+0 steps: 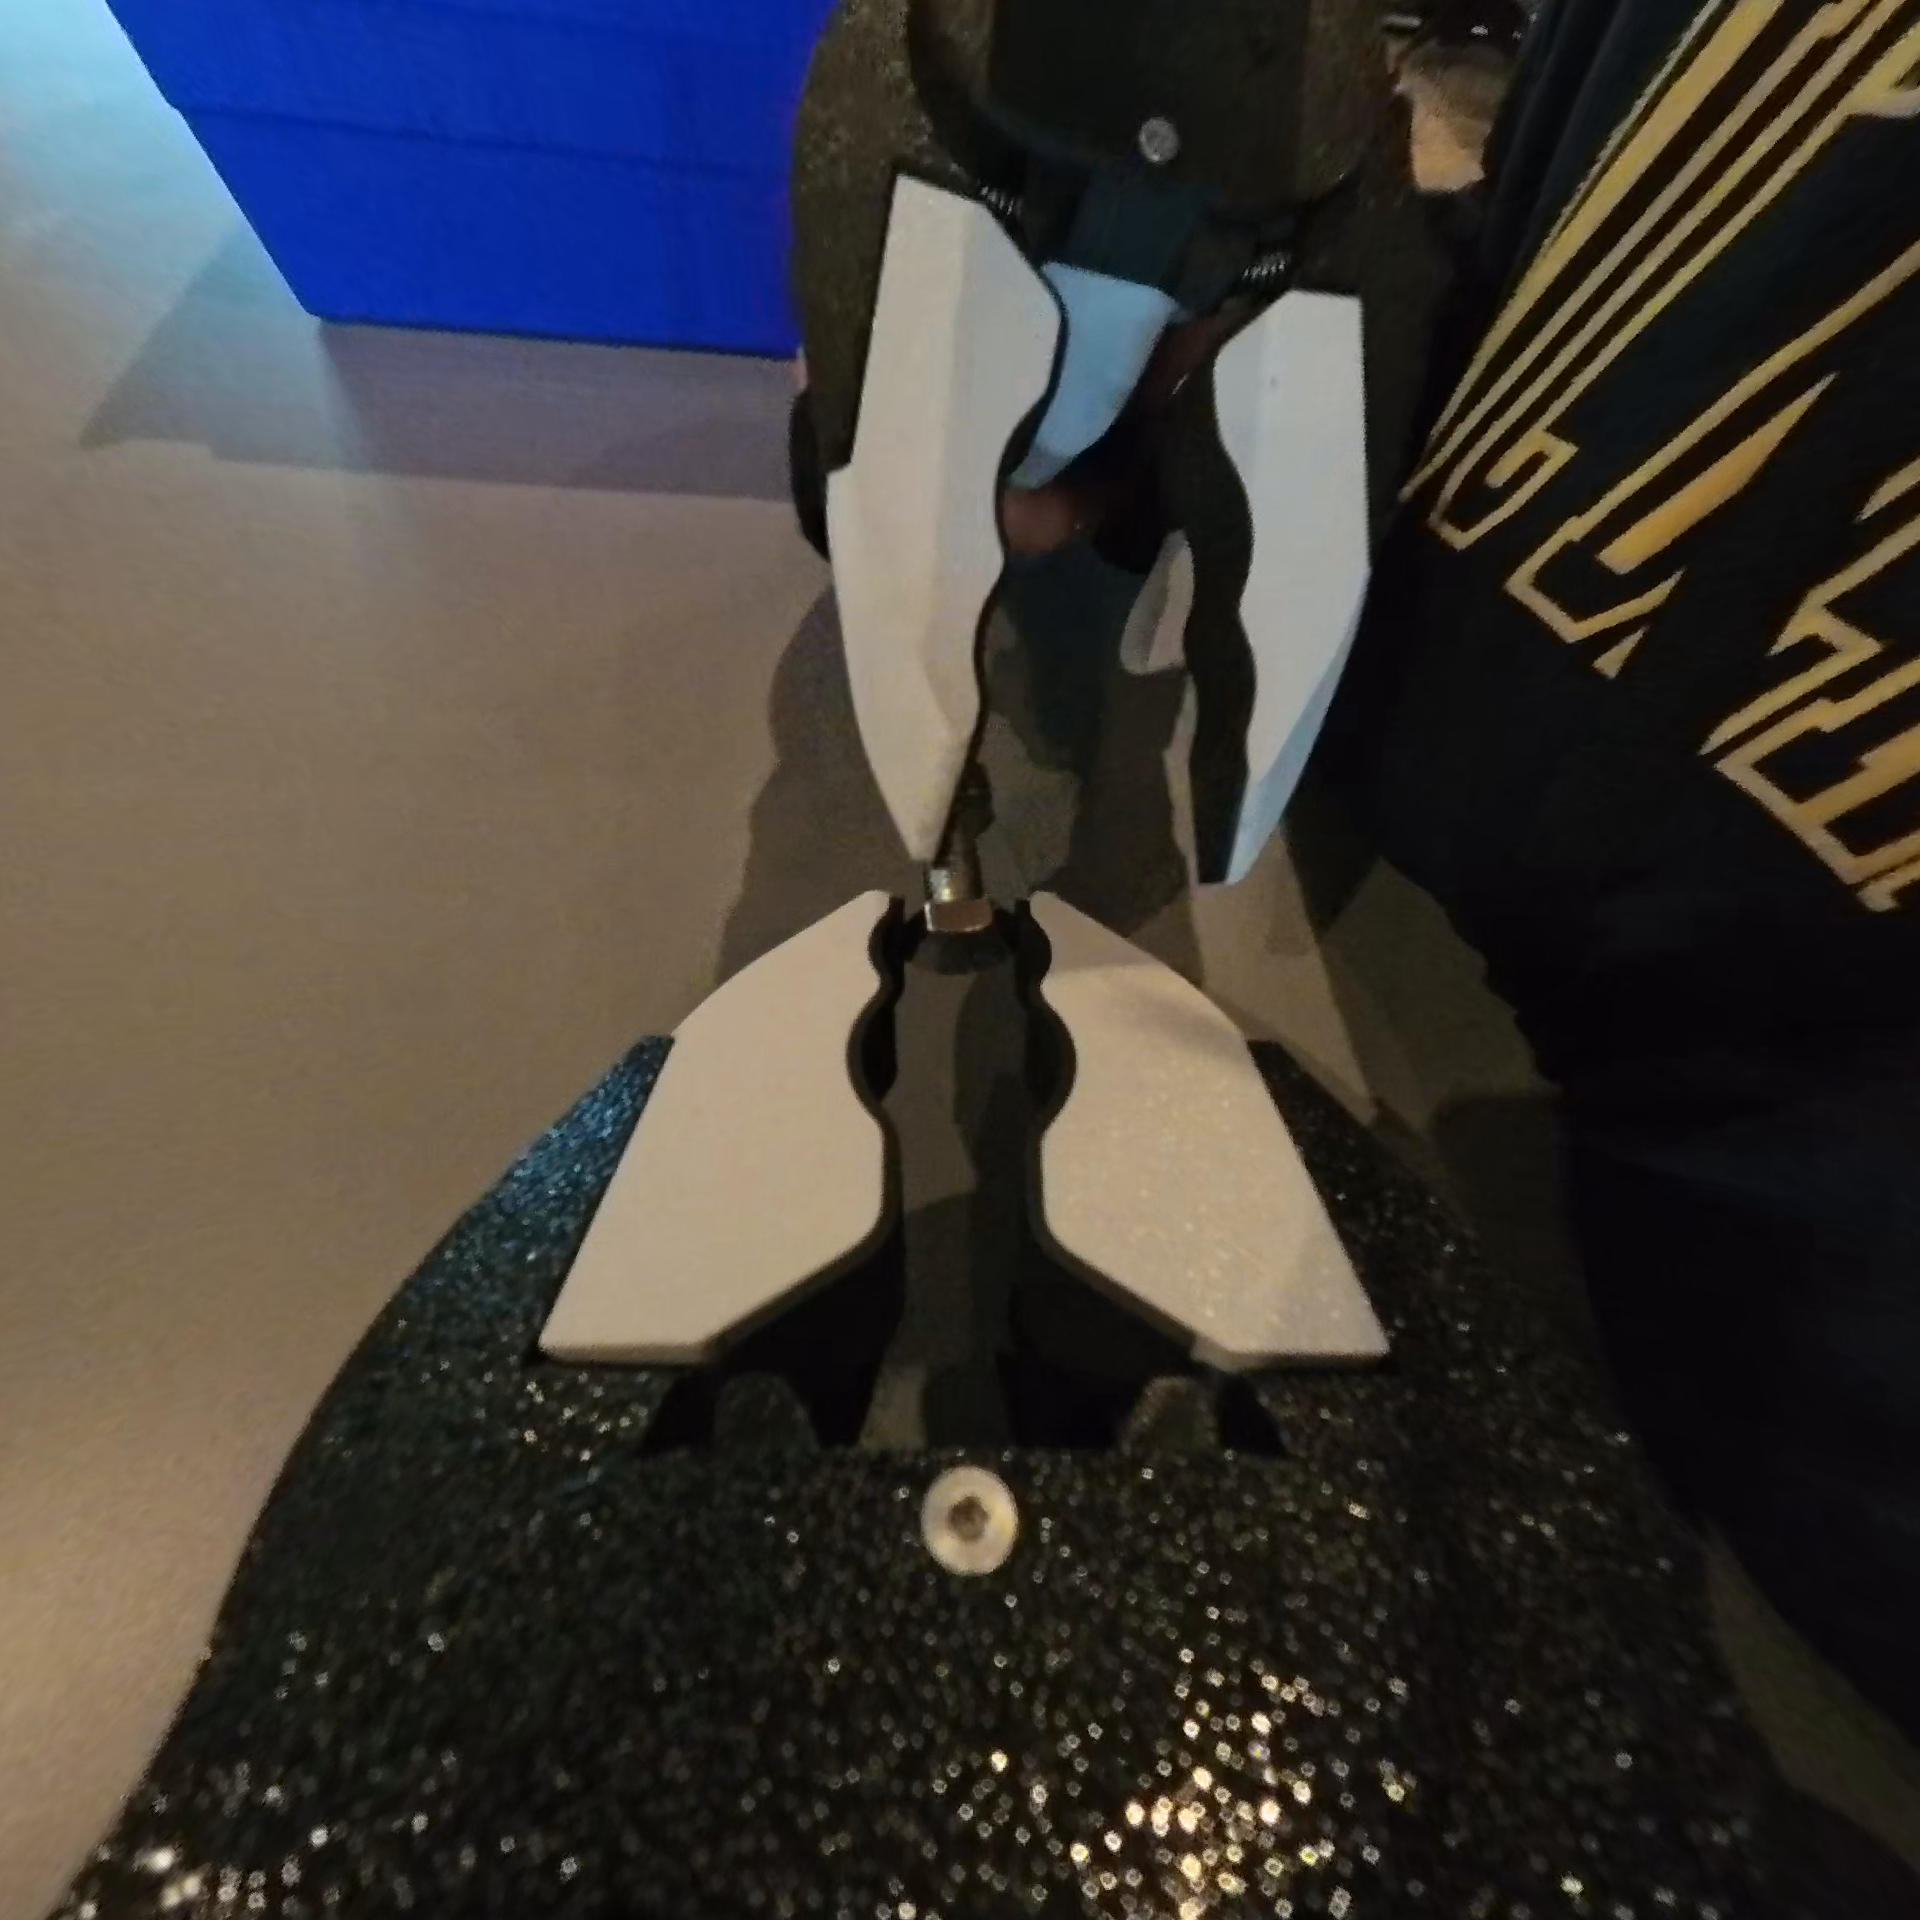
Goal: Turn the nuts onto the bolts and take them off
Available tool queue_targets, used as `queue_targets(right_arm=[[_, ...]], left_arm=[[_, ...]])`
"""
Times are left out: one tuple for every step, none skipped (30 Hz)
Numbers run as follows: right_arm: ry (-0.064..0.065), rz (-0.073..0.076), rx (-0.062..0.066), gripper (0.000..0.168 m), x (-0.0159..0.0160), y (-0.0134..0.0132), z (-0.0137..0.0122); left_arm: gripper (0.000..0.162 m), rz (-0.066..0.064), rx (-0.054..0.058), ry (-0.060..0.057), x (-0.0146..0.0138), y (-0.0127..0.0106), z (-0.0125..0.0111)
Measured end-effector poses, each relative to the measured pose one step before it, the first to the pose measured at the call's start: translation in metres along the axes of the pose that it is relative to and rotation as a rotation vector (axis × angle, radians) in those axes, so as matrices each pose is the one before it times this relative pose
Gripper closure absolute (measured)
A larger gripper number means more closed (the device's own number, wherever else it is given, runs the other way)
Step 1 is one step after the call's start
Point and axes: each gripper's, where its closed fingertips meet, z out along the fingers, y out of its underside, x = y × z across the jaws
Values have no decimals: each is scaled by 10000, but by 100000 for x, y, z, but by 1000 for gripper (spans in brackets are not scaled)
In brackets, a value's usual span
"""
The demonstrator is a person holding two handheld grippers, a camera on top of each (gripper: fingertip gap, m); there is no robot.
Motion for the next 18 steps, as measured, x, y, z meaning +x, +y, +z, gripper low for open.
queue_targets(right_arm=[[-19, 13, 20, 123, 17, 7, -111], [126, 119, 49, 125, 280, -10, -149], [270, 179, 83, 124, 535, -50, -193], [290, 192, 32, 123, 587, 29, -185], [211, 215, -75, 122, 500, 206, -117], [20, 213, -194, 120, 217, 412, -2], [-104, 214, -275, 120, 23, 539, 116], [-104, 157, -304, 120, -17, 547, 186], [-100, 35, -211, 119, -106, 366, 186], [-68, -77, -50, 118, -168, 73, 121], [-40, -137, 82, 118, -184, -189, 37], [-47, -151, 154, 119, -210, -306, -47], [-24, -131, 166, 119, -147, -330, -102], [37, -91, 159, 120, -10, -288, -136], [6, -51, 163, 120, -18, -261, -145], [-4, -49, 151, 120, -29, -255, -123], [-25, -59, 131, 120, -71, -220, -101], [-45, -74, 116, 120, -106, -201, -98]], left_arm=[[143, 3, 7, -28, -27, -1, -8], [143, -12, 15, -32, -50, -18, -18], [143, -18, 50, 8, -5, -68, -50], [143, -18, 79, 9, -9, -95, -71], [143, -31, 89, 2, -27, -99, -88], [143, -43, 81, 23, -18, -91, -75], [143, -44, 69, 31, -4, -84, -71], [143, -37, 61, 17, -13, -68, -61], [143, -26, 47, 5, -27, -50, -48], [143, -17, 21, 14, 5, -25, -19], [143, -11, -5, 13, -3, 2, -1], [143, -4, -22, -1, -1, 21, 21], [143, 6, -24, 2, 10, 26, 19], [143, 2, -16, -5, -4, 18, 18], [143, 3, -11, 18, 18, 4, 12], [143, 6, -6, 10, 18, 6, 2], [143, -3, -7, -1, -5, 5, 2], [142, -6, -4, 7, 7, 1, 4]])
